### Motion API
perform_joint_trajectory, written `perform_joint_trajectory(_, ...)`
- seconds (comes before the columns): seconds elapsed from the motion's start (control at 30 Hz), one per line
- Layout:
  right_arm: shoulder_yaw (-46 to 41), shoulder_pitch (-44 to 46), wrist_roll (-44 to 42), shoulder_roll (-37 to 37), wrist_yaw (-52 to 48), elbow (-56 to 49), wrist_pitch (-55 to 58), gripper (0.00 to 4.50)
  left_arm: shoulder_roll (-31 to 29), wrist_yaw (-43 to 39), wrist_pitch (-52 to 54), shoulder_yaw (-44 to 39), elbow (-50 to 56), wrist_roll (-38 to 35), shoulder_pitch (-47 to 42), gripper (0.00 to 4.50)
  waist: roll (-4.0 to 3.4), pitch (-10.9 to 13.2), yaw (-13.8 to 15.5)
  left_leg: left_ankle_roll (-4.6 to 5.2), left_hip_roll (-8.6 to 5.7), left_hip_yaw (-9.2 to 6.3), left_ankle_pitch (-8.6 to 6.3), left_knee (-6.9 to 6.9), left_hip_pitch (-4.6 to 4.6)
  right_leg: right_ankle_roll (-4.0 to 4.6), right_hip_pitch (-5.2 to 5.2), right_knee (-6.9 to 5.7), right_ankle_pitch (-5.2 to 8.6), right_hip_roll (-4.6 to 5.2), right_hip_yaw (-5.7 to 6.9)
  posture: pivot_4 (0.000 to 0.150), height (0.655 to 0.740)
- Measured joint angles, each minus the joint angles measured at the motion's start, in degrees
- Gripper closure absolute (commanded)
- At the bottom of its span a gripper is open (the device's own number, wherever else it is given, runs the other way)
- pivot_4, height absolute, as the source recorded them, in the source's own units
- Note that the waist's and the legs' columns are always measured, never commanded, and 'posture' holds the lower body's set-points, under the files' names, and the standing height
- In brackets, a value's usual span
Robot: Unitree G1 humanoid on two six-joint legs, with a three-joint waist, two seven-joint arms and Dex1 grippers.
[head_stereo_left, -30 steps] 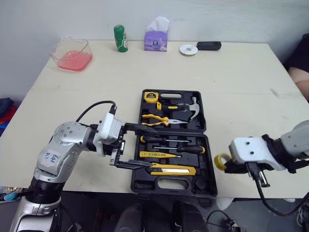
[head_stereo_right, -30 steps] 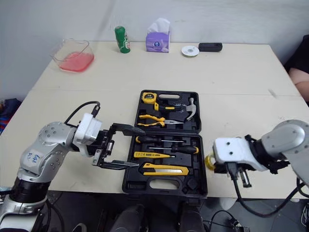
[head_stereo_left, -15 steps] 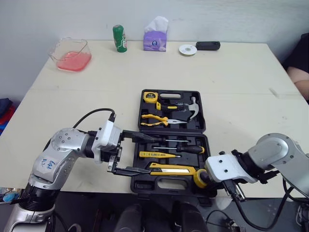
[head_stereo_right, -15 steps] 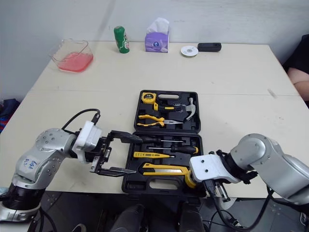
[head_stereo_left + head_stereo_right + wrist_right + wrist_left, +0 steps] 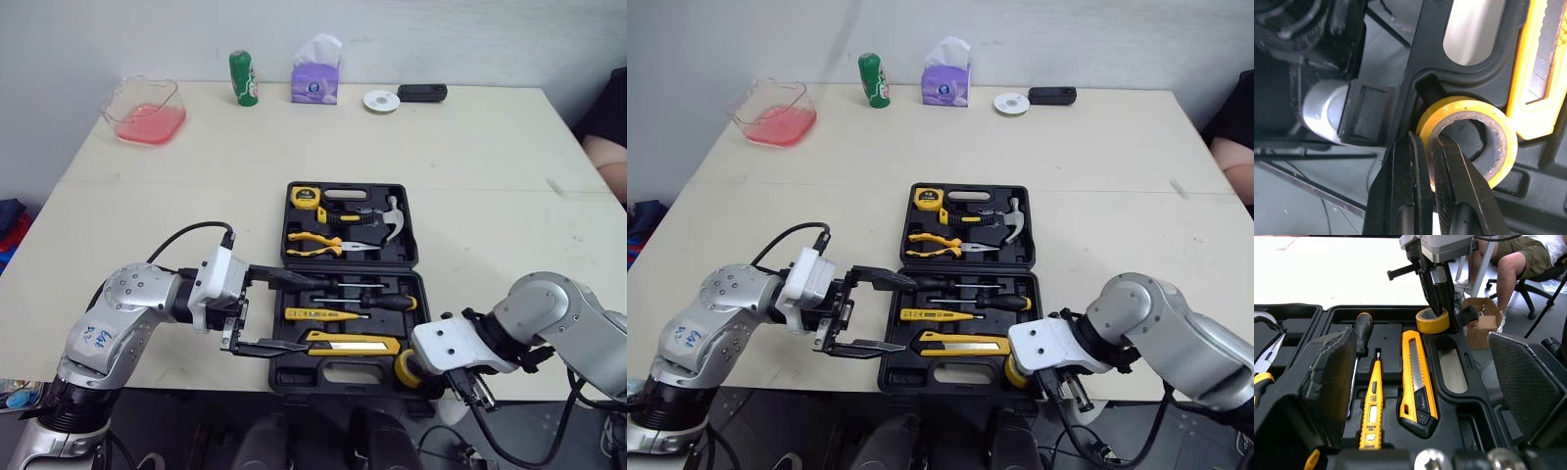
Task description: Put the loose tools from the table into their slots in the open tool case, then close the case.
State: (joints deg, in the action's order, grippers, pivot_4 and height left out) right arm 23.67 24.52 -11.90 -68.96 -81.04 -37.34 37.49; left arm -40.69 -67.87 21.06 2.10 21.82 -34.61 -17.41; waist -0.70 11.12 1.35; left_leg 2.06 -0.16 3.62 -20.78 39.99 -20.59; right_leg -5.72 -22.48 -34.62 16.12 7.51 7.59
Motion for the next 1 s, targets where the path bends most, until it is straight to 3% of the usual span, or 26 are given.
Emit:
perform_joint_trajectory(0.13,0.46,0.17,0.42,0.84,0.00,0.58,0.24,4.46,0.00,0.08,-0.11,0.00,-0.18,0.44,-0.35,0.00,0.16,-0.09,-0.03,-0.01,0.04,0.00,0.00,0.00,0.02,0.00,0.02,0.00,0.00,0.00,0.00,0.150,0.7400)
perform_joint_trajectory(0.33,-0.29,0.90,0.07,1.19,0.22,1.70,0.61,1.83,-0.62,0.19,-0.15,-0.27,-0.26,0.86,-1.33,0.00,0.16,-0.09,0.01,-0.02,0.04,-0.03,-0.01,-0.02,0.01,0.00,0.01,0.03,0.00,0.02,0.02,0.150,0.7400)
perform_joint_trajectory(0.73,-10.22,-1.19,-10.77,-2.20,-6.03,4.76,1.21,1.83,-1.11,-0.47,-0.34,-1.64,-0.65,0.93,-0.02,0.00,0.16,-0.06,0.01,-0.01,0.06,-0.02,-0.02,-0.02,-0.01,0.01,0.00,0.05,0.00,0.06,0.01,0.150,0.7400)
perform_joint_trajectory(0.87,-16.47,-4.22,-17.19,2.48,-5.66,8.28,0.33,1.83,-1.07,-0.39,-0.55,-1.86,-0.91,1.06,0.04,0.00,0.20,-0.04,0.03,0.00,0.07,-0.02,-0.02,-0.02,-0.01,0.01,0.01,0.03,0.00,0.05,0.02,0.150,0.7400)
perform_joint_trajectory(0.97,-22.19,-9.68,-23.44,5.82,-6.28,9.63,-1.56,2.67,-1.00,-0.40,-0.75,-1.94,-1.02,1.14,0.14,0.00,0.20,-0.03,0.22,0.00,0.05,-0.03,-0.02,-0.05,-0.02,0.01,0.02,0.03,0.00,0.02,0.04,0.150,0.7400)
perform_joint_trajectory(1.0,-23.22,-11.46,-24.04,6.14,-6.22,10.35,-1.85,3.17,-1.00,-0.41,-0.86,-2.05,-1.25,1.16,0.25,0.00,0.21,-0.03,0.26,0.00,0.05,-0.03,-0.02,-0.04,-0.02,0.00,0.04,0.05,0.00,0.01,0.06,0.150,0.7400)
